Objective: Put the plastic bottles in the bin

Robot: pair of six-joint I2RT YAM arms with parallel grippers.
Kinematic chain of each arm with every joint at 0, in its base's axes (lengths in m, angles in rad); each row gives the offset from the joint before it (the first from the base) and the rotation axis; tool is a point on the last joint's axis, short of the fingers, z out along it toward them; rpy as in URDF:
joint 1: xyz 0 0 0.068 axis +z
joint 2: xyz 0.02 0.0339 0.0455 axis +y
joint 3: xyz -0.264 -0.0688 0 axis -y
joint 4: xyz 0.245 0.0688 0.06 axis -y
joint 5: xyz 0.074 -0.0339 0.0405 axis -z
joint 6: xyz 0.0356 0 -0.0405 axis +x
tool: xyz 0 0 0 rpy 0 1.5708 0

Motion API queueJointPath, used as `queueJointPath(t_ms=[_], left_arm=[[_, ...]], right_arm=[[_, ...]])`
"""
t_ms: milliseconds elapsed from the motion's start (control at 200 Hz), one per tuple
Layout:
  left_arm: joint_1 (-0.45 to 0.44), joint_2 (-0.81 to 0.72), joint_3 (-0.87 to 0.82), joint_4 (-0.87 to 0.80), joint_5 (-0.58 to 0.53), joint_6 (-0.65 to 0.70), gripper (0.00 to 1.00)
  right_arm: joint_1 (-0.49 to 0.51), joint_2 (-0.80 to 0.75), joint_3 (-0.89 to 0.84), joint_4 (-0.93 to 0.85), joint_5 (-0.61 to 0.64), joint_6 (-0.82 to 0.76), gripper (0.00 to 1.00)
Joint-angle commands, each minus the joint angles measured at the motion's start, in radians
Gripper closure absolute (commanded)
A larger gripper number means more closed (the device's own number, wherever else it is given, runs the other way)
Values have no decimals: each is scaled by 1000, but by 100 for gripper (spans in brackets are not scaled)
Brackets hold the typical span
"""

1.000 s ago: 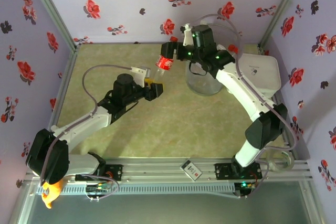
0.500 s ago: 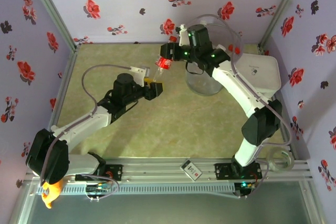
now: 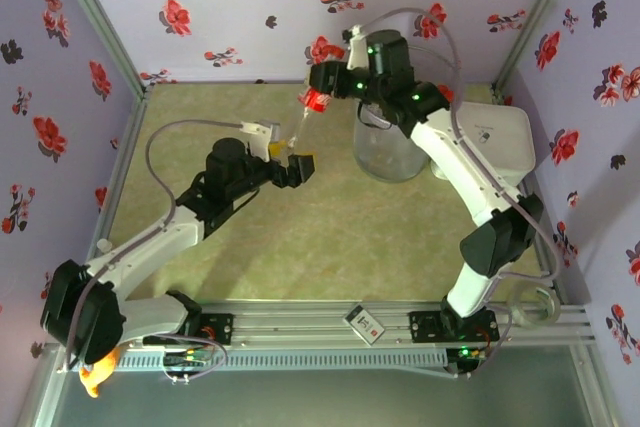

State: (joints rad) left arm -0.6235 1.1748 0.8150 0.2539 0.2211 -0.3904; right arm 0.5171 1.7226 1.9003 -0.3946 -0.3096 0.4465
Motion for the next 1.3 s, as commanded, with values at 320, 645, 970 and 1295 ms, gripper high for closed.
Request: queueJointPath(t_ms=[320,645,970,1295], left_arm=[[19,-41,-54,-66,-16,34,0],[22,36,-56,1,-2,-14,0],[22,38,-60,-1,-3,-19,0],[22,62,-63,40,4,-47,0]], right_arm=[[-347,-185,-54,249,314,54,63],[-521,-212,-247,419,412,148,65],[-528,-140,-340,435,357,174,65],[-481,-98,-407,448,325,177,65]])
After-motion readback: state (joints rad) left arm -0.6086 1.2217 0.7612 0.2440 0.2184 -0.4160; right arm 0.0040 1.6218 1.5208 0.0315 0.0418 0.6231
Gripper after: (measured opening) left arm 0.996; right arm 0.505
